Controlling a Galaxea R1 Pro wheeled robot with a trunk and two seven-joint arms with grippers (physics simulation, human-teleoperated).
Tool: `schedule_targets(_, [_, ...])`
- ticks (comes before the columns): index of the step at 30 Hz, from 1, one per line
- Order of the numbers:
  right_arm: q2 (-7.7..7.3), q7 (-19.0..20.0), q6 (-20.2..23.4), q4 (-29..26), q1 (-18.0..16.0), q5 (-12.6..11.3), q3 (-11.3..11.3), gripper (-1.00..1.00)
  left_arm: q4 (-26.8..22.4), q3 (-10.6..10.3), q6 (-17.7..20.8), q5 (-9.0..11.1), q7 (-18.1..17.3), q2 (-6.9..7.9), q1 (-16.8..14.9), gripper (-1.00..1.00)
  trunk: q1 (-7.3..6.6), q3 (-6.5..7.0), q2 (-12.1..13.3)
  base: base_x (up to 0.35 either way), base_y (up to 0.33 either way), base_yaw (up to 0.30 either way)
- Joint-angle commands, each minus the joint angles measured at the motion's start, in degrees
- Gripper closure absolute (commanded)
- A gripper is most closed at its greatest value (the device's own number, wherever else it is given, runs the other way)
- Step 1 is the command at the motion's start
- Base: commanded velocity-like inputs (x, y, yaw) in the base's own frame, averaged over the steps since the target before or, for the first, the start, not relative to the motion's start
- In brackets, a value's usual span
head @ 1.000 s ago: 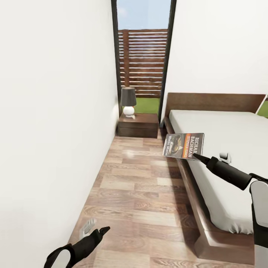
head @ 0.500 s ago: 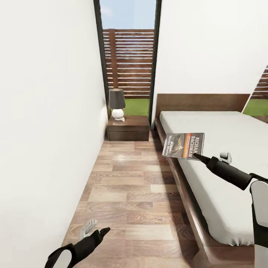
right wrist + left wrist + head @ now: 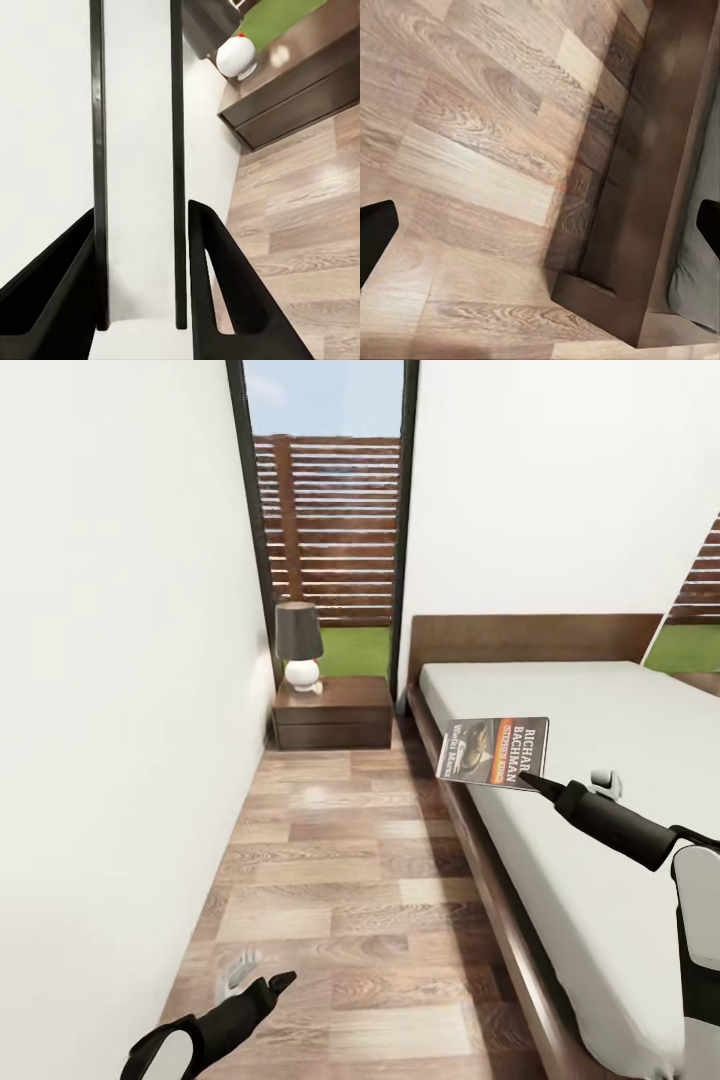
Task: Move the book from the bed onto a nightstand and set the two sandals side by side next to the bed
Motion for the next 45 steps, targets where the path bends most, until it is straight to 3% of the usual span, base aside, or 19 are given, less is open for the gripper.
schedule_targets(1, [0.01, 0.60, 0.33, -0.02, -0.06, 0.02, -0.09, 1.00, -0.04, -0.08, 0.13, 0.37, 0.20, 0.04, -0.03, -1.00, 0.03, -0.05, -0.02, 0.329, 0.090, -0.005])
schedule_targets(21, [0.19, 0.60, 0.33, -0.02, -0.05, 0.01, 0.26, 1.00, -0.04, -0.08, 0.13, 0.36, 0.20, -0.03, -0.03, -1.00, 0.03, -0.05, -0.02, 0.329, 0.091, -0.001])
schedule_targets(45, [0.41, 0.60, 0.33, 0.22, -0.05, -0.03, 0.26, 1.00, -0.04, -0.08, 0.13, 0.36, 0.20, 0.03, -0.03, -1.00, 0.03, -0.05, -0.02, 0.329, 0.009, 0.000])
